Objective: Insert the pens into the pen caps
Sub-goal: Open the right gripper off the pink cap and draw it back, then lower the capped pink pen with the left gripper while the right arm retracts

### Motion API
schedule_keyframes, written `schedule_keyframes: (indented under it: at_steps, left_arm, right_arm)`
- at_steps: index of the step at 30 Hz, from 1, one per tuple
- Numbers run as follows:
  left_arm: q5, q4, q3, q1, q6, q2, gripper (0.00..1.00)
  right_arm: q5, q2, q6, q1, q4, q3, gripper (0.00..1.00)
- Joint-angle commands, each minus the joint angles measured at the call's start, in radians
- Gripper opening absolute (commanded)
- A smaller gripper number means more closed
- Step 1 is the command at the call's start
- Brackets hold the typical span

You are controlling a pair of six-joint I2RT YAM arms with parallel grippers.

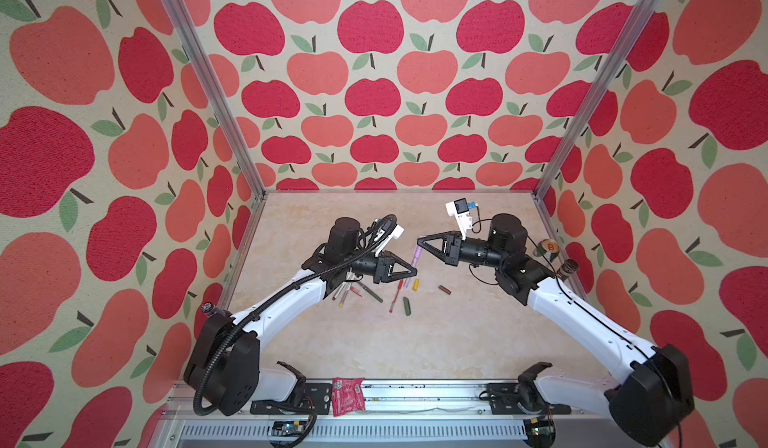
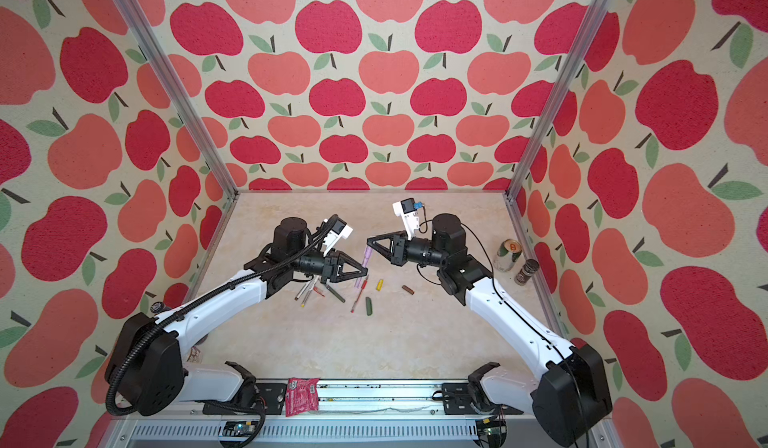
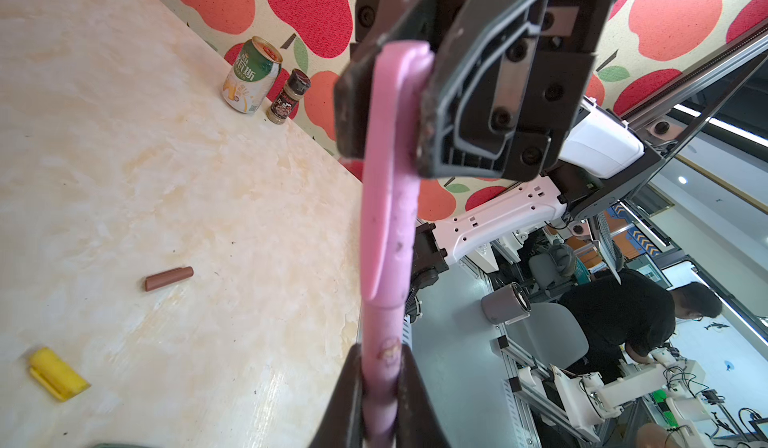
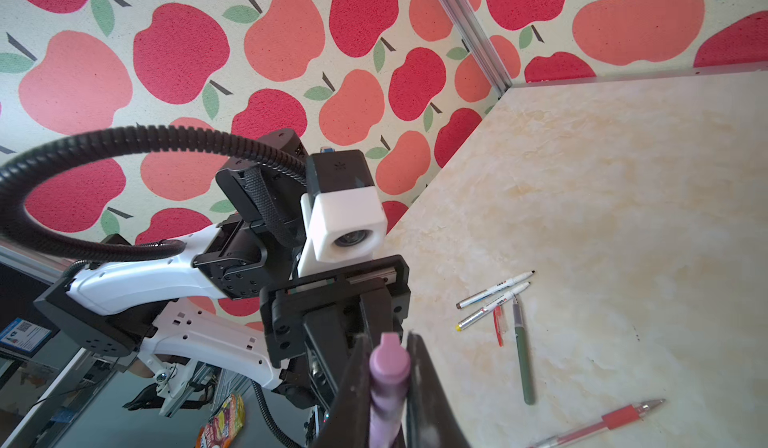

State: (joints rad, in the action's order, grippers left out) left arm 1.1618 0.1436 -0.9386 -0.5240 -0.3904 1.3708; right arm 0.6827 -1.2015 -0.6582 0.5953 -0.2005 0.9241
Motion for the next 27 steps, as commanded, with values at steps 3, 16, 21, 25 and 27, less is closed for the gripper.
schedule_keyframes:
  at_steps: [3,16,21,25,27]
  left_arm:
    - [-0.042,0.165,-0.134,0.042,-0.009,-0.001,0.03]
    - [-0.157,-0.090,0.029,0.023,0.109,-0.001,0.03]
    - [-0.420,-0.260,-0.009,0.009,0.087,0.045,0.04]
    - [-0.627,-0.404,-0.108,0.032,0.046,0.119,0.04]
    - [-0.691,-0.466,-0.167,0.038,0.052,0.162,0.04]
  right_arm:
    - [0.085,-0.014,0.048,0.067,0.185,-0.095,0.01]
    - [-0.060,0.174,0.056,-0.098,0.172,0.087,0.48]
    - [-0.141,0.240,0.119,-0.113,0.274,0.112,0.54]
    - [-0.296,0.266,0.157,-0.113,0.431,0.101,0.54]
    - [-0.383,0.263,0.159,-0.114,0.509,0.094,0.54]
